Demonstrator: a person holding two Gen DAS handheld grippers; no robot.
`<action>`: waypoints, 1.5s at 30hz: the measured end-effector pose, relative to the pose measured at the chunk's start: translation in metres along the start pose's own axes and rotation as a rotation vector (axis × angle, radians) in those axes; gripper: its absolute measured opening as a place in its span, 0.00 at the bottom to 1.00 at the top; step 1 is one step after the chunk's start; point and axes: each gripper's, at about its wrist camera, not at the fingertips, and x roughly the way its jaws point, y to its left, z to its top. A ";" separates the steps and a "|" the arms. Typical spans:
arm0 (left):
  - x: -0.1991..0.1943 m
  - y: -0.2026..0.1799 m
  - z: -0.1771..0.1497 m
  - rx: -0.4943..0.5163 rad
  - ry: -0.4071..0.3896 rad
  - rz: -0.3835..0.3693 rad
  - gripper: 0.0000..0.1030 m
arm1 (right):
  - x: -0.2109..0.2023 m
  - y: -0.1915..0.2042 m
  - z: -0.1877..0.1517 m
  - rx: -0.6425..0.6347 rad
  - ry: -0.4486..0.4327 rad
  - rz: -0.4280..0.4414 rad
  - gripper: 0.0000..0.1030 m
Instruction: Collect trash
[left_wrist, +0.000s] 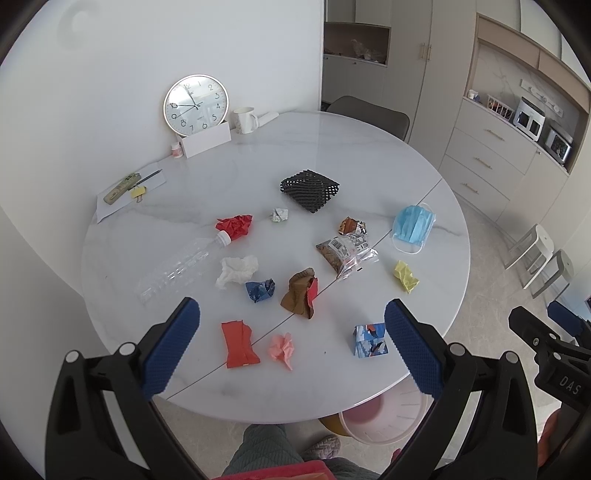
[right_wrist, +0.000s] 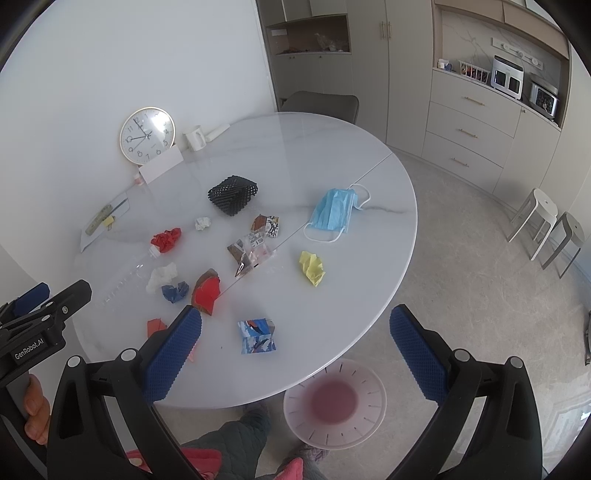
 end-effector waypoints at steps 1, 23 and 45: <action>0.000 0.000 0.000 0.001 0.001 0.000 0.93 | 0.000 0.000 -0.001 0.000 0.002 0.000 0.98; -0.001 0.005 -0.004 -0.009 0.011 -0.005 0.93 | -0.002 0.001 -0.005 -0.007 0.016 -0.005 0.98; 0.071 0.065 -0.057 0.082 0.080 -0.040 0.93 | 0.068 0.022 -0.038 -0.107 0.086 -0.024 0.98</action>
